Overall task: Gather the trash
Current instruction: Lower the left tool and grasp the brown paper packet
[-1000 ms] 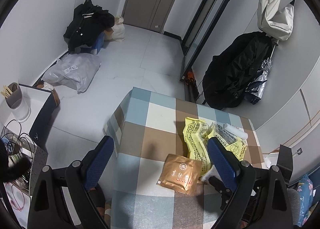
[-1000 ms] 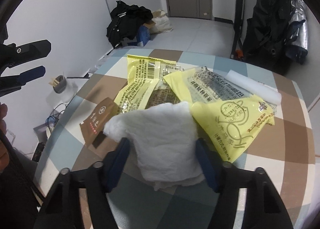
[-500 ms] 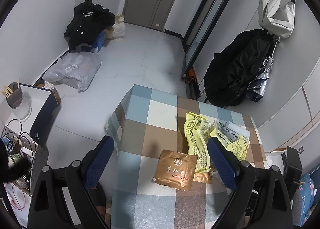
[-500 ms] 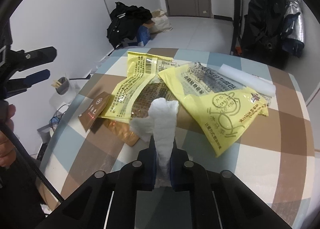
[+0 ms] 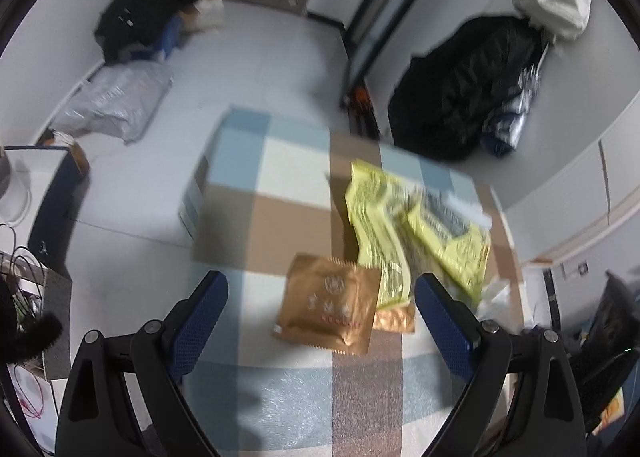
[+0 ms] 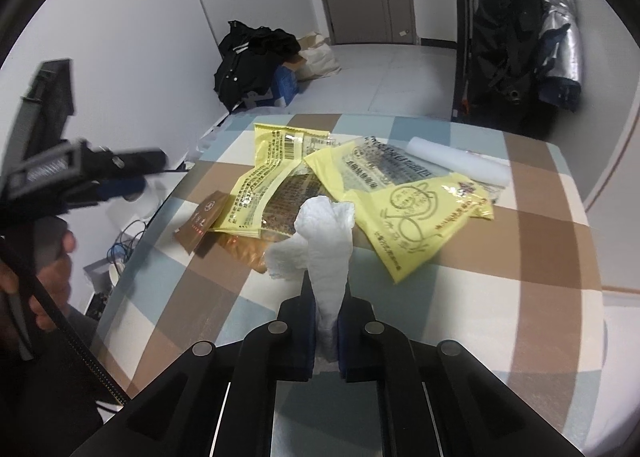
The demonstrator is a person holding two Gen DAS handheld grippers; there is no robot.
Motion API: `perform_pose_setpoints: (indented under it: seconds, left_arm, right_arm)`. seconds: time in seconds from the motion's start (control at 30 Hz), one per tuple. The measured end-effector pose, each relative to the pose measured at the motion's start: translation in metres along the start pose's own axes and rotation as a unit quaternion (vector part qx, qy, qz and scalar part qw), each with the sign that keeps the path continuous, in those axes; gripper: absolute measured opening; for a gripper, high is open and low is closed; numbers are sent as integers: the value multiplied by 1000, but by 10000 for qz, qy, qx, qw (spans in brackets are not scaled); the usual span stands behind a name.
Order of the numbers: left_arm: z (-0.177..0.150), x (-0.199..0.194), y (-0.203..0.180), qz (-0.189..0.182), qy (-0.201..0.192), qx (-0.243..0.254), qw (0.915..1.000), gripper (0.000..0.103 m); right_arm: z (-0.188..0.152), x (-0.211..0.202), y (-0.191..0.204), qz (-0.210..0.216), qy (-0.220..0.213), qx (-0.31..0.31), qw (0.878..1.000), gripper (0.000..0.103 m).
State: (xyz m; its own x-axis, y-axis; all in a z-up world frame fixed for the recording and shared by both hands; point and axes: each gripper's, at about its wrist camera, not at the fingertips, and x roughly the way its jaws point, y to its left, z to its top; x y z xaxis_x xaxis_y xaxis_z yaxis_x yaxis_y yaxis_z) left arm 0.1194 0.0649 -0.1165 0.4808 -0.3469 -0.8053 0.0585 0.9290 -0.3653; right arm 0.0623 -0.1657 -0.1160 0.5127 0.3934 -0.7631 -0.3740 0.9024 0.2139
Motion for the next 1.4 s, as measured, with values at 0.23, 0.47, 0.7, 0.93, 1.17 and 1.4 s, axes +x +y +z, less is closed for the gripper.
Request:
perform_pose_setpoints:
  seconds: [0.23,0.47,0.7,0.93,1.17,1.4]
  left_arm:
    - [-9,22,-13,337,338,360,9982,93]
    - [-14,27,-19,563,371,725,9951,89]
    - [-15,26,-19,668,305,943,9928,54]
    - [-17,25,-28,543,310,1078,9922,31]
    - [-18,24,-27,284,391,978,9940,14]
    - [-20,23,-23,15,463,722,9963,10]
  right_arm:
    - [-2,-11,-9,68,-126,129,9998,7]
    - [-5,-16,-12,158,-218,155,9995,7]
    - [-7,-20,-15,220,-279,223,9991,7]
    - [-9,-25,-15,235,-348,216,9989,7]
    - [-11,-31,-15,234,-407,229,9986,7]
    - [-13,-37,-10,240,-453,210,9985,7]
